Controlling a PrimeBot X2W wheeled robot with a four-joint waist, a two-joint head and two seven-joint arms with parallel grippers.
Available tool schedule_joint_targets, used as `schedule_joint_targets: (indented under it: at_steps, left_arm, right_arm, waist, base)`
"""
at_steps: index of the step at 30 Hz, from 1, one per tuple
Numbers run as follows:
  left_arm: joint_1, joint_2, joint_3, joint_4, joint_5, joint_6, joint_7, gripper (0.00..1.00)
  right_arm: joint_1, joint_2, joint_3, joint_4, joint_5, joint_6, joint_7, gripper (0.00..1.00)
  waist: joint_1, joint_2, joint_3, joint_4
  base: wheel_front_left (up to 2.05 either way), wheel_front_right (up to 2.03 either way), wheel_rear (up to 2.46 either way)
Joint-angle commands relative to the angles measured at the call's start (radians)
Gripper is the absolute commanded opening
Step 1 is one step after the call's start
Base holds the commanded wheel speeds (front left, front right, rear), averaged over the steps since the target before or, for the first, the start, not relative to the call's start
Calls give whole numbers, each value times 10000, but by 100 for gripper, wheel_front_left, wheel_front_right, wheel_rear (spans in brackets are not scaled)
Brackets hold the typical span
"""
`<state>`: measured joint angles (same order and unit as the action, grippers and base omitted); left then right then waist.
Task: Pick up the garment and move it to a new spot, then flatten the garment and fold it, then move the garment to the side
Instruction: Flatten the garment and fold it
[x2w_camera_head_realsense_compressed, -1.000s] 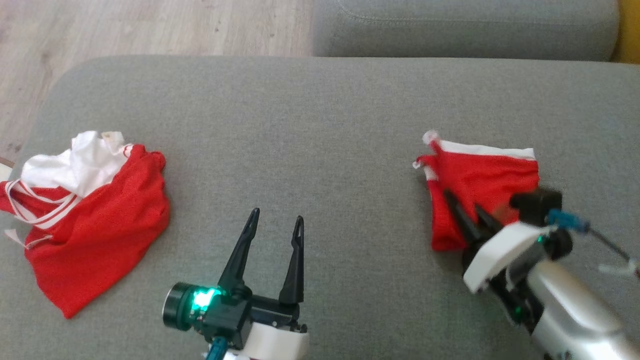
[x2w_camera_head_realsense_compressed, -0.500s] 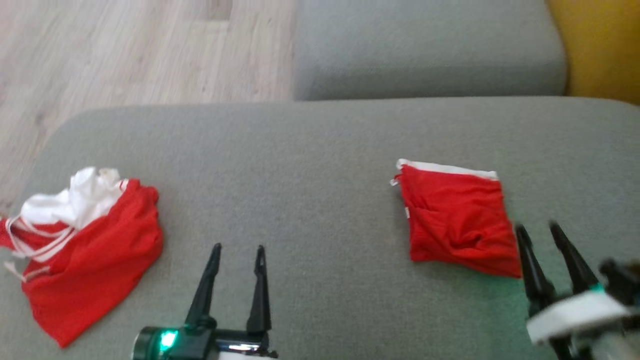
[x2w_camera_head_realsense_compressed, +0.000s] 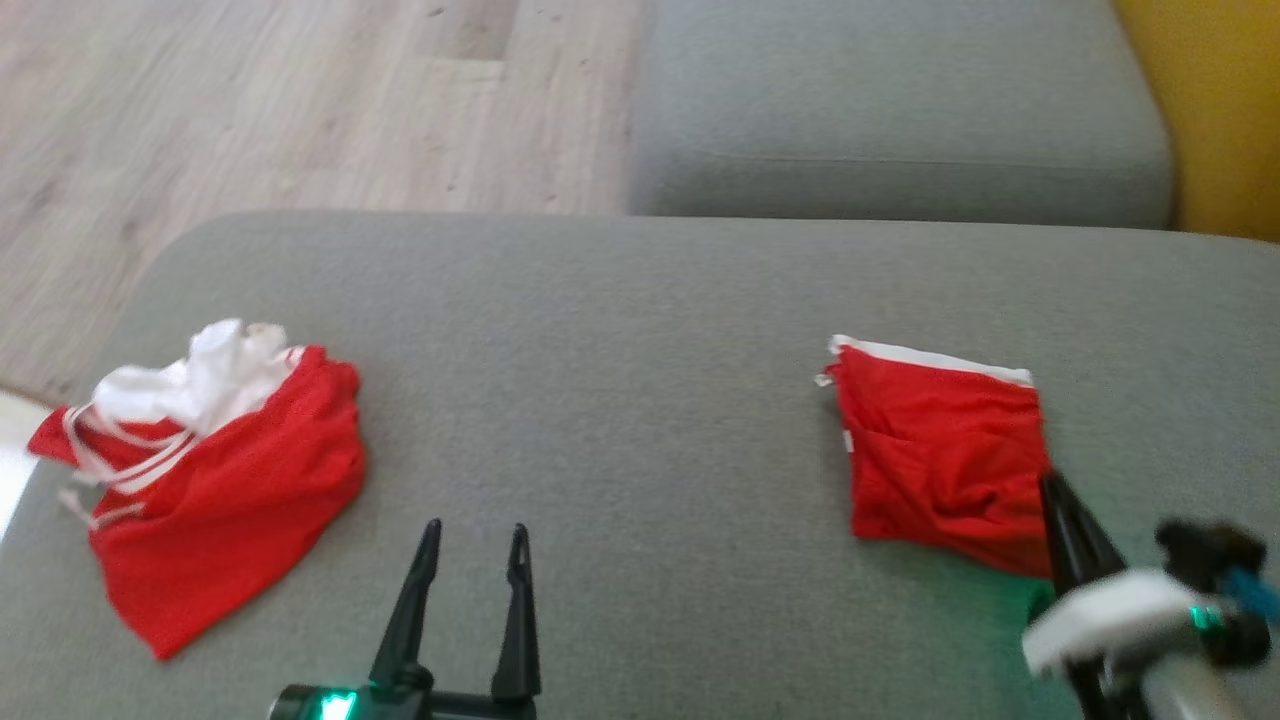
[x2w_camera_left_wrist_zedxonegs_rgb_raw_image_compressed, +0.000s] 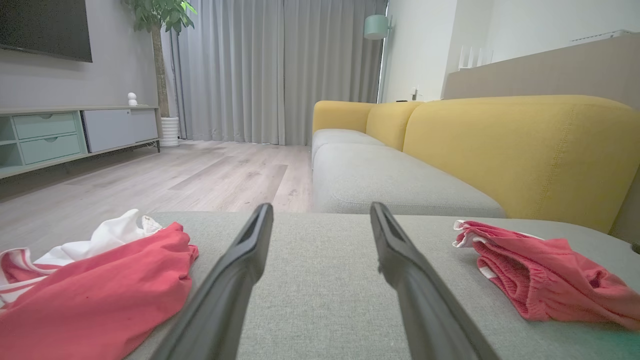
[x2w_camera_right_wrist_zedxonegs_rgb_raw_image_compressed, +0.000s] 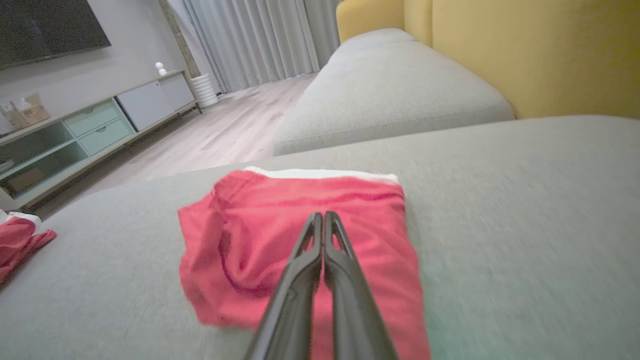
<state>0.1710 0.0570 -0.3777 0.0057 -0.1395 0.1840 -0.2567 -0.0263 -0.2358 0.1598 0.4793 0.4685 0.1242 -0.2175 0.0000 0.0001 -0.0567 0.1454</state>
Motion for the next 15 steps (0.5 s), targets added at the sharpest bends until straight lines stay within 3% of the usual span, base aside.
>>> schedule_joint_targets:
  at_steps: [1, 9, 15]
  left_arm:
    - [-492, -68, 169, -343, 85, -17, -51, 100]
    - [-695, -68, -279, -180, -66, 19, -51, 100]
    - [-857, -68, -481, -130, -153, 133, -51, 100]
  right_arm:
    - [-994, -174, 287, 122, 104, 65, 42, 0]
    - [-2741, 17, 1530, 2906, -33, 65, 26, 0]
    - [-2926, 583, 2875, 3576, 241, 65, -279, 0]
  waist:
    - [0, -1, 174, 321]
    - [0, -1, 651, 1105]
    - [0, -1, 864, 1288]
  base:
    - [0, 0, 0]
    - [0, 0, 0]
    - [0, 0, 0]
